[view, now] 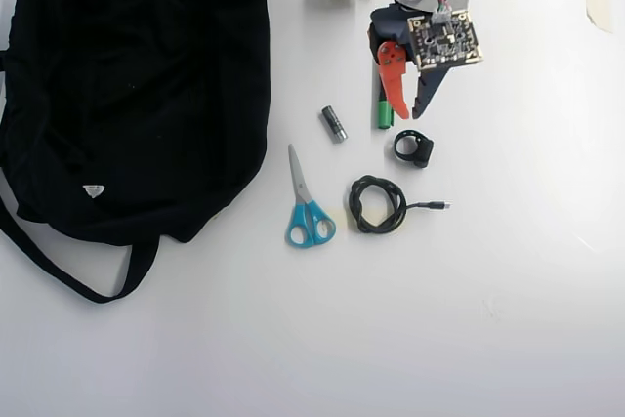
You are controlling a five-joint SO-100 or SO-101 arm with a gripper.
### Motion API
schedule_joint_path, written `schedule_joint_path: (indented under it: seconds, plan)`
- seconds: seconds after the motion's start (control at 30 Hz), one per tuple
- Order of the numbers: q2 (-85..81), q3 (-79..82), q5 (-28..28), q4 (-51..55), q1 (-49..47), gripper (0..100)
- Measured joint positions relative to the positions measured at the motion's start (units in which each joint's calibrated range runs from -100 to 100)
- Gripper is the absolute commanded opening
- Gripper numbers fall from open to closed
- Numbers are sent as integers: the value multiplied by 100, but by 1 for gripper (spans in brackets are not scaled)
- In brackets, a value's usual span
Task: Put the green marker into the black bag
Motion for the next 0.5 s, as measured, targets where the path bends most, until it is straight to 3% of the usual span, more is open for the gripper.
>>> schedule_joint_path:
  seconds: [0.5]
  plan:
    - [-2125, 2233, -410, 447, -485, 2]
